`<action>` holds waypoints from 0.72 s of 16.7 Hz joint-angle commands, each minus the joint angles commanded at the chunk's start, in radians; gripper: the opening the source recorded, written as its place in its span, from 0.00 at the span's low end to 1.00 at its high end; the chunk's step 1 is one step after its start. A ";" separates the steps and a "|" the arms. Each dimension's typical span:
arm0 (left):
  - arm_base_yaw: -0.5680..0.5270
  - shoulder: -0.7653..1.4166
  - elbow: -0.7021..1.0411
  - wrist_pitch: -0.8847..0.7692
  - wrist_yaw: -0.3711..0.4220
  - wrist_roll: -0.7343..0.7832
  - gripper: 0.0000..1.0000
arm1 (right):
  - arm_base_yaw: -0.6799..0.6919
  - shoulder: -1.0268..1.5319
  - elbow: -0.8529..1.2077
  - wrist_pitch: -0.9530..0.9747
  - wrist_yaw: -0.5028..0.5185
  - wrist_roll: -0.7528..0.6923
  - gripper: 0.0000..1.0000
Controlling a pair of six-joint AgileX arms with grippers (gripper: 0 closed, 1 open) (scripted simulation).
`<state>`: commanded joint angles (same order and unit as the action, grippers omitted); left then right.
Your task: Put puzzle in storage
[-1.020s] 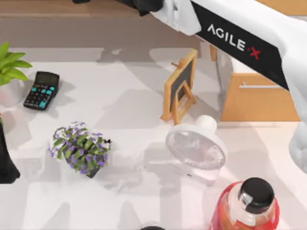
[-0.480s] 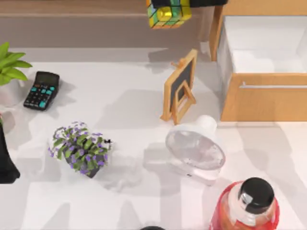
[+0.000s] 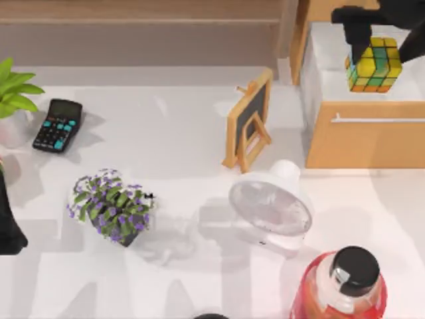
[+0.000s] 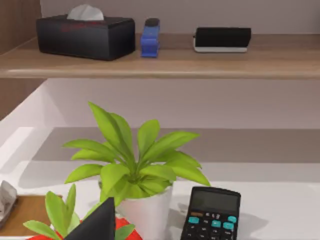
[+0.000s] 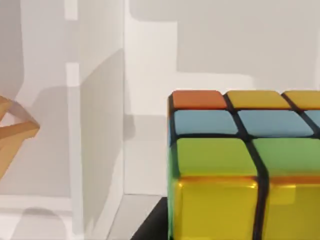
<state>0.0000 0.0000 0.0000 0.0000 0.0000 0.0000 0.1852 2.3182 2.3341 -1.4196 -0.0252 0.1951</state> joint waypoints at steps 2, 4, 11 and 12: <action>0.000 0.000 0.000 0.000 0.000 0.000 1.00 | -0.040 0.056 -0.038 0.007 0.014 -0.023 0.00; 0.000 0.000 0.000 0.000 0.000 0.000 1.00 | -0.053 0.108 -0.061 0.025 0.021 -0.038 0.00; 0.000 0.000 0.000 0.000 0.000 0.000 1.00 | -0.056 0.133 -0.069 0.037 0.023 -0.044 0.00; 0.000 0.000 0.000 0.000 0.000 0.000 1.00 | -0.056 0.133 -0.069 0.037 0.023 -0.044 0.08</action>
<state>0.0000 0.0000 0.0000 0.0000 0.0000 0.0000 0.1291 2.4510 2.2649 -1.3826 -0.0024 0.1515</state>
